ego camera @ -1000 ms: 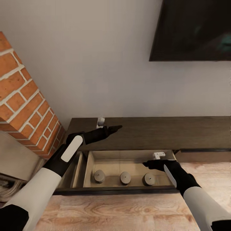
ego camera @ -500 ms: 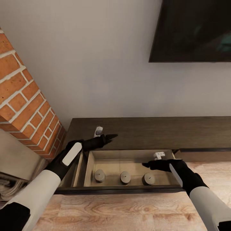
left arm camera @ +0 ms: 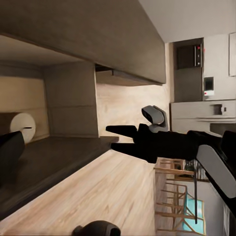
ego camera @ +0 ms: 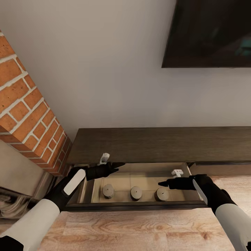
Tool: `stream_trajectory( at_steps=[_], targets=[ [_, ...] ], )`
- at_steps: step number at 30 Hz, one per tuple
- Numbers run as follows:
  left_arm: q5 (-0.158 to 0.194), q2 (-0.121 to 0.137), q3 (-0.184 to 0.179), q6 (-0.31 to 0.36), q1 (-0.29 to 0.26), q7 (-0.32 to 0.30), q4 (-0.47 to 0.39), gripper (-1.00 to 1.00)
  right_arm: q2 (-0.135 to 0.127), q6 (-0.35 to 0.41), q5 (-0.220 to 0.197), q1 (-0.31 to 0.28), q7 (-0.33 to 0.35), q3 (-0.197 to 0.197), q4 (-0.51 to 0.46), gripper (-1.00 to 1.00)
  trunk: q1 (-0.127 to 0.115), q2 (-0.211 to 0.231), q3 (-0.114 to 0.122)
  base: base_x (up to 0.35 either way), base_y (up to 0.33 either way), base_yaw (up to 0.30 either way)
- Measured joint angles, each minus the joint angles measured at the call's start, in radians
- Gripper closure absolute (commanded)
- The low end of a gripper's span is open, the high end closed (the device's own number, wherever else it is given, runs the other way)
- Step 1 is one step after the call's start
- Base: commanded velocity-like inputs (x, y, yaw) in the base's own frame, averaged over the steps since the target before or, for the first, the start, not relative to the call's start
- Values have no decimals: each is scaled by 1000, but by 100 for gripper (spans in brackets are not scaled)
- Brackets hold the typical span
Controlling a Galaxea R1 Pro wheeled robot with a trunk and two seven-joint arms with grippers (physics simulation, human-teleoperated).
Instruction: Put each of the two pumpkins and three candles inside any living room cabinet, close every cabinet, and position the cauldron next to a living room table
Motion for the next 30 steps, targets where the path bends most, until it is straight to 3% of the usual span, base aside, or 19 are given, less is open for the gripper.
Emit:
stream_trajectory(
  at_steps=[17, 21, 26, 30],
  targets=[
    [-3, 0, -7, 0, 5, 0, 2, -100, 5, -5, 0, 2, 6, 2, 0, -100, 0, 0, 2, 0, 0, -2],
    [-2, -1, -66, 1, 16, 0, -4, -100, 6, -6, 0, 5, 6, 2, 0, -100, 0, 0, 7, 0, 0, -48],
    [-2, -8, -102, 3, 19, 0, -7, -100, 4, -5, 0, 6, 7, 2, 0, -100, 0, 0, 15, 0, 0, -61],
    [-1, -9, -191, 4, 21, 2, 0, -100, 4, -3, 0, 6, 7, 2, 0, -100, 0, 0, 21, 0, 0, -63]
  ],
)
